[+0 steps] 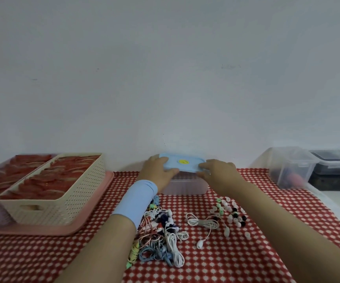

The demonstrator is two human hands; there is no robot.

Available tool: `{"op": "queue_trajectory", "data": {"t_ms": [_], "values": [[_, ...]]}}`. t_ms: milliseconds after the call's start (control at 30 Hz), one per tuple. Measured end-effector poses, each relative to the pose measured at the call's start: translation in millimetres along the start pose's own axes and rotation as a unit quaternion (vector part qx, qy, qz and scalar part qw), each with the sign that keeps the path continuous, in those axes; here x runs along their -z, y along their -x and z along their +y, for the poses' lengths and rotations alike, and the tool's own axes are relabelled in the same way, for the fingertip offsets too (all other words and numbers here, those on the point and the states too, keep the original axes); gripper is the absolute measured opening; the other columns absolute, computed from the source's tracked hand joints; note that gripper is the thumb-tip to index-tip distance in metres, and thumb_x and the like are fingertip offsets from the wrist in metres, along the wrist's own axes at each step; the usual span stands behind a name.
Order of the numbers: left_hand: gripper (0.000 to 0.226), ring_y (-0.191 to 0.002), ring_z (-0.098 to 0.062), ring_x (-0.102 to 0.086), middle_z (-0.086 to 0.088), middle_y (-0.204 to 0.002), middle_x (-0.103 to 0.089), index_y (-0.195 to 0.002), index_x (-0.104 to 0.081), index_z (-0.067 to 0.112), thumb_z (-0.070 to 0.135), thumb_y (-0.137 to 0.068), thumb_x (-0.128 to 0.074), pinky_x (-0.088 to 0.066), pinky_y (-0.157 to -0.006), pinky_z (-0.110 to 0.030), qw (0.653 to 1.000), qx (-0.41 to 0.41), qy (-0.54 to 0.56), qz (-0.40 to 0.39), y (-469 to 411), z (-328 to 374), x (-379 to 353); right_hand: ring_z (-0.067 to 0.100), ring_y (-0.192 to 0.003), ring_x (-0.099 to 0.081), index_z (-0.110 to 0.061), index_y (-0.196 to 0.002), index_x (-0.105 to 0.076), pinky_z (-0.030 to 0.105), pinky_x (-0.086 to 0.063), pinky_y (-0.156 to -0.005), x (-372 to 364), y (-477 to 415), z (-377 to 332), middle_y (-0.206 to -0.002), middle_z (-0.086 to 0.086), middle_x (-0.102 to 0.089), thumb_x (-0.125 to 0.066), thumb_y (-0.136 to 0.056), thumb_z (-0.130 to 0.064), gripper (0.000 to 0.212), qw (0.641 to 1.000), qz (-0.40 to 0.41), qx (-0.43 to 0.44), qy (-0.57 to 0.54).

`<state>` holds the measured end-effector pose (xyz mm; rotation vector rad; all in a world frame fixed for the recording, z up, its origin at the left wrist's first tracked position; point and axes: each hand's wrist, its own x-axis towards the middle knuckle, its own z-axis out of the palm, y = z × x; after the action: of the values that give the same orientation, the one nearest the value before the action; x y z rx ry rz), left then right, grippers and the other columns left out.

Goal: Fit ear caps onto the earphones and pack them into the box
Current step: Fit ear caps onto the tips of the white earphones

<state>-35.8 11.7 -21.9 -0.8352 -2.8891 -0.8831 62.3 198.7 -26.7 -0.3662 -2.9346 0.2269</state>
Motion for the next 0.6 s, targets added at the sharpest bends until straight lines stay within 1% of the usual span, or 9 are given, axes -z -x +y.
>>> {"op": "queue_trajectory", "data": {"t_ms": [67,100,200,267,367,467,533,567,600], "values": [[0.051,-0.132,-0.021,-0.044,-0.003,-0.146,-0.046,-0.138,-0.053,0.023,0.048,-0.093,-0.056,-0.035,-0.111,-0.036,0.999,-0.022,0.02,0.032,1.4,6.6,5.8,0.026,-0.114,-0.06,-0.016,-0.118,-0.07,0.041,-0.045,-0.096,3.1,1.1,6.3,-0.123,0.003,-0.066,-0.045,-0.107,-0.037,0.035,0.997,0.048,0.026,-0.057],[0.047,-0.129,-0.02,-0.047,-0.002,-0.143,-0.049,-0.135,-0.056,0.023,0.045,-0.094,-0.057,-0.036,-0.109,-0.034,0.997,-0.037,0.036,0.05,2.7,11.9,9.4,0.026,-0.114,-0.061,-0.014,-0.118,-0.072,0.042,-0.047,-0.096,6.8,2.8,9.4,-0.125,0.005,-0.067,-0.048,-0.107,-0.033,0.033,0.995,0.068,0.039,-0.068],[0.038,-0.126,-0.017,-0.049,0.0,-0.137,-0.052,-0.129,-0.061,0.024,0.041,-0.095,-0.057,-0.035,-0.108,-0.031,0.989,-0.078,0.086,0.093,4.4,33.7,14.8,0.027,-0.11,-0.065,-0.022,-0.127,-0.071,0.042,-0.049,-0.092,24.1,11.6,25.0,-0.13,0.0,-0.07,-0.051,-0.105,-0.03,0.03,0.987,0.147,0.054,-0.031],[0.032,-0.127,-0.019,-0.047,-0.001,-0.136,-0.051,-0.123,-0.064,0.028,0.041,-0.097,-0.053,-0.035,-0.11,-0.034,0.986,-0.097,0.095,0.094,3.5,51.1,11.0,0.028,-0.107,-0.066,-0.023,-0.129,-0.07,0.042,-0.05,-0.091,35.8,18.8,41.3,-0.128,0.001,-0.07,-0.052,-0.105,-0.029,0.031,0.986,0.159,0.043,-0.031],[0.031,-0.126,-0.02,-0.047,-0.002,-0.137,-0.05,-0.123,-0.065,0.03,0.04,-0.098,-0.051,-0.036,-0.11,-0.035,0.991,-0.102,0.074,0.05,4.7,77.3,-4.3,0.025,-0.107,-0.066,-0.02,-0.125,-0.072,0.039,-0.052,-0.091,46.3,34.6,70.1,-0.126,0.002,-0.071,-0.055,-0.104,-0.026,0.028,0.99,0.139,0.012,-0.021],[0.033,-0.126,-0.023,-0.049,-0.003,-0.138,-0.05,-0.127,-0.063,0.033,0.04,-0.098,-0.051,-0.038,-0.109,-0.037,0.994,-0.109,0.023,-0.008,5.5,97.0,-28.1,0.022,-0.097,-0.067,-0.015,-0.107,-0.074,0.04,-0.054,-0.087,47.9,52.8,94.4,-0.11,0.003,-0.074,-0.054,-0.103,-0.03,0.026,0.996,0.09,-0.027,0.012],[0.036,-0.128,-0.025,-0.048,-0.004,-0.142,-0.05,-0.132,-0.059,0.035,0.043,-0.098,-0.048,-0.039,-0.11,-0.041,0.992,-0.114,-0.025,-0.046,5.4,107.5,-46.0,0.017,-0.091,-0.066,-0.018,-0.098,-0.072,0.037,-0.055,-0.084,44.8,64.4,108.4,-0.102,-0.001,-0.073,-0.054,-0.101,-0.034,0.025,0.997,0.054,-0.045,0.039],[0.04,-0.134,-0.027,-0.043,-0.005,-0.147,-0.046,-0.136,-0.054,0.037,0.046,-0.098,-0.046,-0.036,-0.112,-0.043,0.989,-0.113,-0.06,-0.078,5.9,110.7,-54.3,0.016,-0.09,-0.065,-0.021,-0.095,-0.07,0.035,-0.055,-0.083,40.8,69.0,113.3,-0.103,-0.003,-0.072,-0.054,-0.1,-0.034,0.022,0.996,0.037,-0.048,0.066],[0.045,-0.142,-0.028,-0.033,-0.006,-0.154,-0.038,-0.142,-0.047,0.038,0.049,-0.098,-0.044,-0.03,-0.116,-0.045,0.981,-0.112,-0.103,-0.119,7.4,113.7,-62.0,0.016,-0.094,-0.065,-0.023,-0.096,-0.068,0.034,-0.054,-0.085,37.1,73.4,116.1,-0.106,-0.004,-0.071,-0.054,-0.1,-0.033,0.019,0.994,0.018,-0.048,0.099]]}}
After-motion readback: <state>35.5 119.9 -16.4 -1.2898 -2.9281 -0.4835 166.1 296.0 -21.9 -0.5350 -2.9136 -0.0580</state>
